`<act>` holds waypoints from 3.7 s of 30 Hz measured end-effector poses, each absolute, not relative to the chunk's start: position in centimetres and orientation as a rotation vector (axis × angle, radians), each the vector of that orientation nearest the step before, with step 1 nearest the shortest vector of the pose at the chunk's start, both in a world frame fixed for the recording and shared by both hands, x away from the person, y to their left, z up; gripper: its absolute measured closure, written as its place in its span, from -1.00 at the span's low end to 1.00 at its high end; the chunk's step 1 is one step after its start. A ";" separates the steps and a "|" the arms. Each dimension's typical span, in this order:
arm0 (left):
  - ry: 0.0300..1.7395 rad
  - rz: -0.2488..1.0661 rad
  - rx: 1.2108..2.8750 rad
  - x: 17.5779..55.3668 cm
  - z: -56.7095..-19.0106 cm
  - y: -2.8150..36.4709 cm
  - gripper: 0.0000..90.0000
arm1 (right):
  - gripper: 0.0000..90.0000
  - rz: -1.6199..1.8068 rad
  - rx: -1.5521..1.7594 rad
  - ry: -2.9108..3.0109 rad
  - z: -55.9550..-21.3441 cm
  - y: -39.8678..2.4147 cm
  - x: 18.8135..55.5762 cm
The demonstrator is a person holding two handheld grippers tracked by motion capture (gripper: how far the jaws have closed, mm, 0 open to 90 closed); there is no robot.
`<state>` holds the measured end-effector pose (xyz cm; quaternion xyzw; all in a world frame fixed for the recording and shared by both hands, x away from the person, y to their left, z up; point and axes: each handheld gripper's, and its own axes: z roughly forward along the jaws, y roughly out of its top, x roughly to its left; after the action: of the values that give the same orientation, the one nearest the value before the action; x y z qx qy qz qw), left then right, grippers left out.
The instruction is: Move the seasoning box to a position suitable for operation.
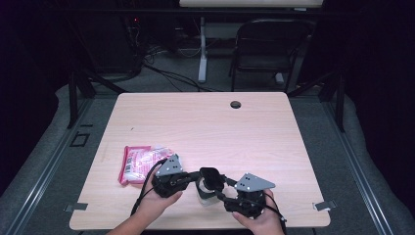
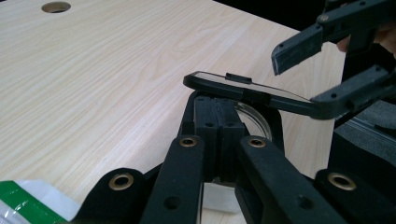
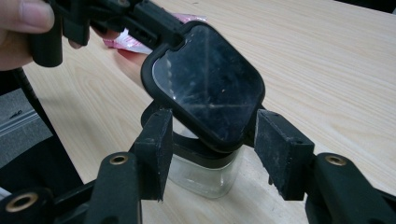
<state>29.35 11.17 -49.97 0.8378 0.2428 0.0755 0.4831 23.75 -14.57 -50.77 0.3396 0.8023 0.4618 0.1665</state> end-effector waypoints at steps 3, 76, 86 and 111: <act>0.590 0.179 2.042 29.4 -49.9 11.0 1.00 | 0.01 1.273 0.935 2.281 -51.1 -14.0 23.6; 0.637 0.199 2.099 30.0 -51.8 11.2 1.00 | 0.72 1.320 1.088 2.128 -50.5 -16.1 23.5; 0.648 0.186 2.082 29.9 -51.9 11.2 1.00 | 0.80 1.301 1.132 2.174 -51.5 -15.9 24.3; 0.766 0.380 2.012 28.6 -51.1 14.8 0.64 | 0.87 1.403 1.044 2.254 -51.7 -16.1 31.0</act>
<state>28.60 14.80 -51.08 0.8173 0.3112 0.1544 0.4597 31.04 -16.14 -51.72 0.3621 0.7819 0.4866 0.1442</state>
